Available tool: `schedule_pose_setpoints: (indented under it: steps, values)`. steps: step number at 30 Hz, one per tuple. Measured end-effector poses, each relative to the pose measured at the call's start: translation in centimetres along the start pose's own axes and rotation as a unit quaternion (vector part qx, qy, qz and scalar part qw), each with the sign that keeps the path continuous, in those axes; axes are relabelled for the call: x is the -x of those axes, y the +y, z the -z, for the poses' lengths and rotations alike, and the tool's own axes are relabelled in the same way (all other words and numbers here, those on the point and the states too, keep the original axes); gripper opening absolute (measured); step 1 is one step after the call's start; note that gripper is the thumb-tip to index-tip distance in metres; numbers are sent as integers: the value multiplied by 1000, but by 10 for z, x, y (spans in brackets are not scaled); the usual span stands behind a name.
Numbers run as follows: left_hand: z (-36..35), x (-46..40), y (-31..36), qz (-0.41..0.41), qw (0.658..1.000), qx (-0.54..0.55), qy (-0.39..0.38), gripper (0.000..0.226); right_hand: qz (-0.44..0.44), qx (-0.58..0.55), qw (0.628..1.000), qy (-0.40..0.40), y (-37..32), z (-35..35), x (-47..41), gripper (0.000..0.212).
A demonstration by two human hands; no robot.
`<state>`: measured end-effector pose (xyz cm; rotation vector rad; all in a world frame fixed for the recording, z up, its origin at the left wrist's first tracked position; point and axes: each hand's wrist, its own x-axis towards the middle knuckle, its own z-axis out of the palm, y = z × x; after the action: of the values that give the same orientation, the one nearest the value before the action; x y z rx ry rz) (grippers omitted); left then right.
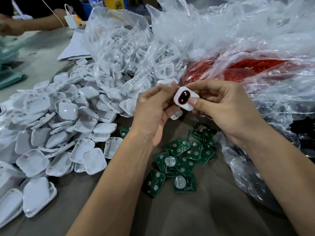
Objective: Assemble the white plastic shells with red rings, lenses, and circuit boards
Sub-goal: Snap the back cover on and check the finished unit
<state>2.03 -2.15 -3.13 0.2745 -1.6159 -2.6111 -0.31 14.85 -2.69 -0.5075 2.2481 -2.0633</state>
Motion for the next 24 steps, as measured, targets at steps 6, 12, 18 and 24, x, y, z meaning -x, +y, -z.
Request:
schedule_pose_setpoints:
  steps: [6,12,18,24]
  values:
    - [4,5,0,-109,982,-153,0,10,13,27,999,27,-2,0,1,15]
    - [6,22,22,-134,968,-207,53,13,24,-2,998,-62,-16,-19,8,33]
    - [60,64,83,-139,902,-386,136,5,70,101,984,-132,-44,-87,4,37]
    - [120,103,132,-163,829,-415,337,7,56,26,971,-232,-75,-196,-15,38]
